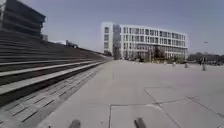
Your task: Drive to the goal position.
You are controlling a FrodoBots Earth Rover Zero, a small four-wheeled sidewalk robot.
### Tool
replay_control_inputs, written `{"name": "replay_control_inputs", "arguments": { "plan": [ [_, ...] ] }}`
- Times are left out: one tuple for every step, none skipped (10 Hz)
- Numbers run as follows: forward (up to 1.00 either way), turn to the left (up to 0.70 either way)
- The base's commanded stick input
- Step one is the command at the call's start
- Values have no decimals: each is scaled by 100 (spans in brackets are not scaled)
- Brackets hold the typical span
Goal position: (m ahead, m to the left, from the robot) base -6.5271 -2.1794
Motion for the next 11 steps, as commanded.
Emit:
{"name": "replay_control_inputs", "arguments": {
  "plan": [
    [100, -37],
    [100, -39],
    [100, -39],
    [100, -39],
    [100, -39],
    [100, -39],
    [100, -39],
    [100, -39],
    [100, -39],
    [100, -39],
    [100, -39]
  ]
}}
